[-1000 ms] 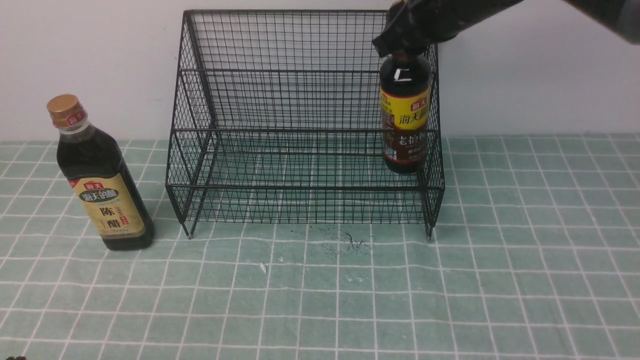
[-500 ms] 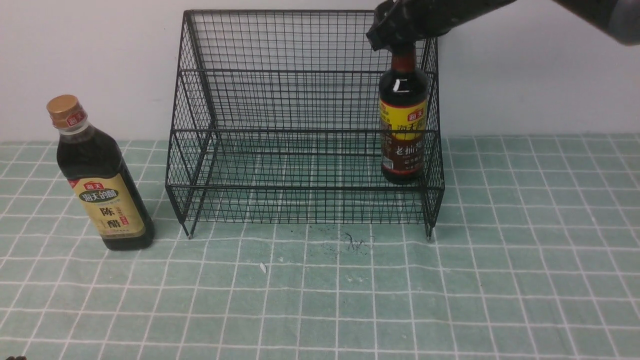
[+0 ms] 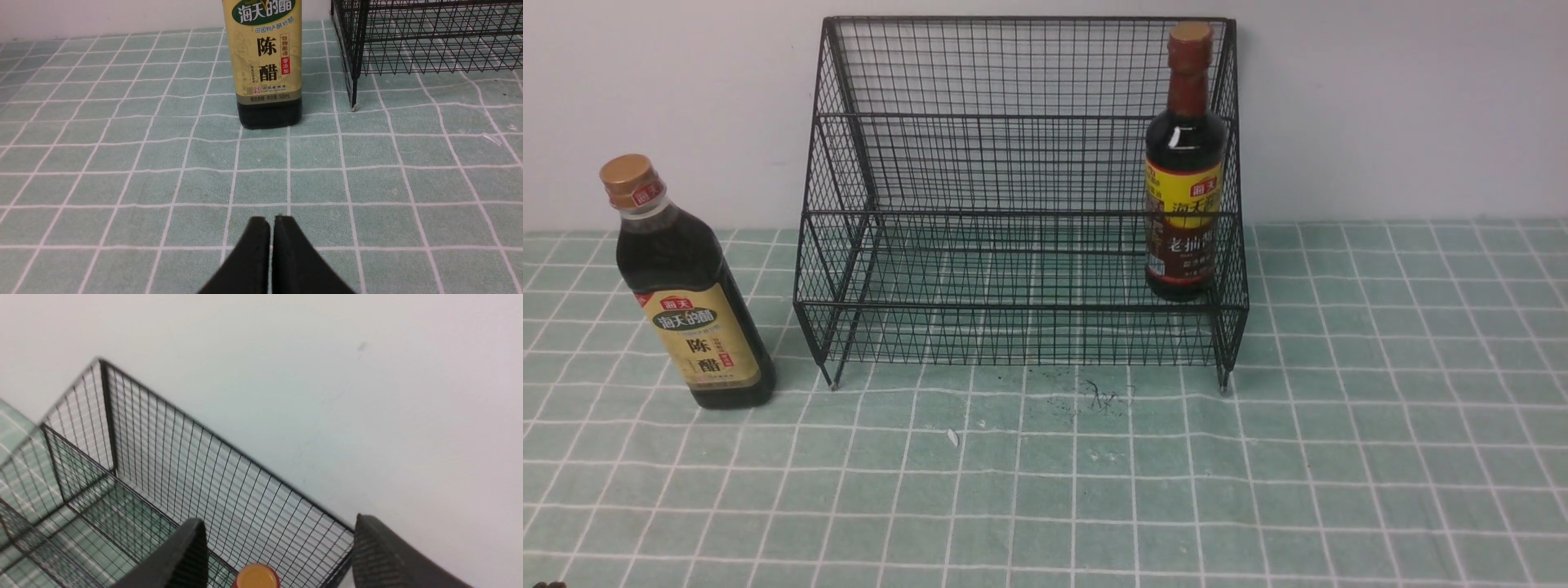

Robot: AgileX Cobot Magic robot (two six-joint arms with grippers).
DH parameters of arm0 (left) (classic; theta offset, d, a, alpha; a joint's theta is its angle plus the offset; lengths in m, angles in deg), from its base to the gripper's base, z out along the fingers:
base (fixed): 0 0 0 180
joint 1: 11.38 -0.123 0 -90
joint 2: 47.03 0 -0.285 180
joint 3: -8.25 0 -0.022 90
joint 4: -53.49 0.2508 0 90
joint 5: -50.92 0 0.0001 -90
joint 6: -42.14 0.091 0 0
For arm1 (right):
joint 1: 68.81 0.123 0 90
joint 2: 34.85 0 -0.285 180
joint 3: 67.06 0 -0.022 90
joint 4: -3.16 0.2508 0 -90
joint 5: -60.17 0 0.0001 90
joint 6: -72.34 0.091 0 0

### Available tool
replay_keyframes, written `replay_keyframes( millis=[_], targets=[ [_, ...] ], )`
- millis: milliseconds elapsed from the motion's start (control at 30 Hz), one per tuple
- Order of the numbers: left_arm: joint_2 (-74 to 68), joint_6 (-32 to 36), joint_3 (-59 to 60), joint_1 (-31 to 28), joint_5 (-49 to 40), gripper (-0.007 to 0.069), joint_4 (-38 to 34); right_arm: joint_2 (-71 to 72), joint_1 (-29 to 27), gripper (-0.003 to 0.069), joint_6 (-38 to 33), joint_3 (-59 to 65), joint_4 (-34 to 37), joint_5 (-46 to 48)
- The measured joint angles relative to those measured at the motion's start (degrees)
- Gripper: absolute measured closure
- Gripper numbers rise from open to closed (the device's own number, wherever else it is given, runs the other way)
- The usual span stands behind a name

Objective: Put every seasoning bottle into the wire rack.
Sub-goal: Use the left arm to grab the condiment bottle closest to it

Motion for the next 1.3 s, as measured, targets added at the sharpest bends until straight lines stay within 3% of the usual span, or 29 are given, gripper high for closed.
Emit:
replay_keyframes(
  millis=[100,300,333,500,733,967,1300],
  targets=[
    [0.0,0.0,0.0,0.0,0.0,0.0631,0.0,6.5,0.0,0.0323,4.3,-0.1,-1.2,5.7],
    [0.0,0.0,0.0,0.0,0.0,0.0631,0.0,18.4,0.0,0.0627,13.0,2.5,-6.1,19.8],
    [0.0,0.0,0.0,0.0,0.0,0.0631,0.0,20.3,0.0,0.0644,13.5,4.1,-6.1,20.5],
    [0.0,0.0,0.0,0.0,0.0,0.0631,0.0,32.9,0.0,0.0671,17.6,19.6,-5.6,15.8],
    [0.0,0.0,0.0,0.0,0.0,0.0631,0.0,53.8,0.0,0.0672,25.8,48.9,-7.5,-9.0],
    [0.0,0.0,0.0,0.0,0.0,0.0631,0.0,66.1,0.0,0.0673,27.4,64.9,-7.7,-27.2],
    [0.0,0.0,0.0,0.0,0.0,0.0631,0.0,69.7,0.0,0.0673,27.2,72.1,-8.8,-30.7]
  ],
)
